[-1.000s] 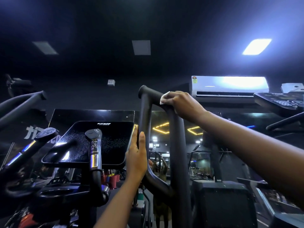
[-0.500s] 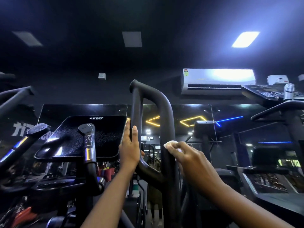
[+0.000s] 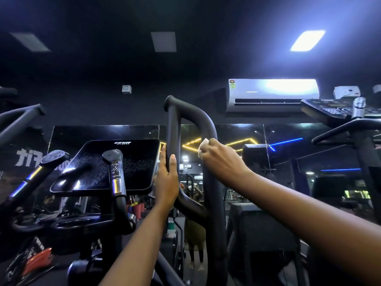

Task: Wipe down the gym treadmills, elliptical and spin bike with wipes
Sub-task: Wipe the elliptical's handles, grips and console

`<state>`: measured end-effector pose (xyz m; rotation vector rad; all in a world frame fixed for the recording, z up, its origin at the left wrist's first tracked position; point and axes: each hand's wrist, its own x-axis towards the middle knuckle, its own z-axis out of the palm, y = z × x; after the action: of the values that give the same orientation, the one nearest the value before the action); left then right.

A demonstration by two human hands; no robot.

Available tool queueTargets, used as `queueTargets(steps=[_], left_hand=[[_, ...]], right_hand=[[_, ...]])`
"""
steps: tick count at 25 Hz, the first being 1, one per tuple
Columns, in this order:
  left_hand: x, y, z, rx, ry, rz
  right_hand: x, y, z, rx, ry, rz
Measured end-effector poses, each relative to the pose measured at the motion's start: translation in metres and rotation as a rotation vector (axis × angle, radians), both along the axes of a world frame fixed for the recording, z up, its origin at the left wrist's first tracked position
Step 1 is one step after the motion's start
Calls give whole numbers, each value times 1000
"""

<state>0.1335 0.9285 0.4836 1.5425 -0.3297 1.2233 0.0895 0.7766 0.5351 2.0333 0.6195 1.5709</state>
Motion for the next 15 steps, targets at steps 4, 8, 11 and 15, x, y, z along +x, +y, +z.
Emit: queueTargets(steps=[4,8,11,15], left_hand=[[-7,-3,-11,33,22,8],[-16,-8,-29,51,33,-5],[-22,-11,-36,68,69,9],[-29,-15,-37,79,56,3]], right_hand=[[-6,-9,-39,-16,-193,9],[-7,-7,-83,70,-156,131],[-13,-3,-111,133,-60,168],[-37,0,-113,290,286,333]])
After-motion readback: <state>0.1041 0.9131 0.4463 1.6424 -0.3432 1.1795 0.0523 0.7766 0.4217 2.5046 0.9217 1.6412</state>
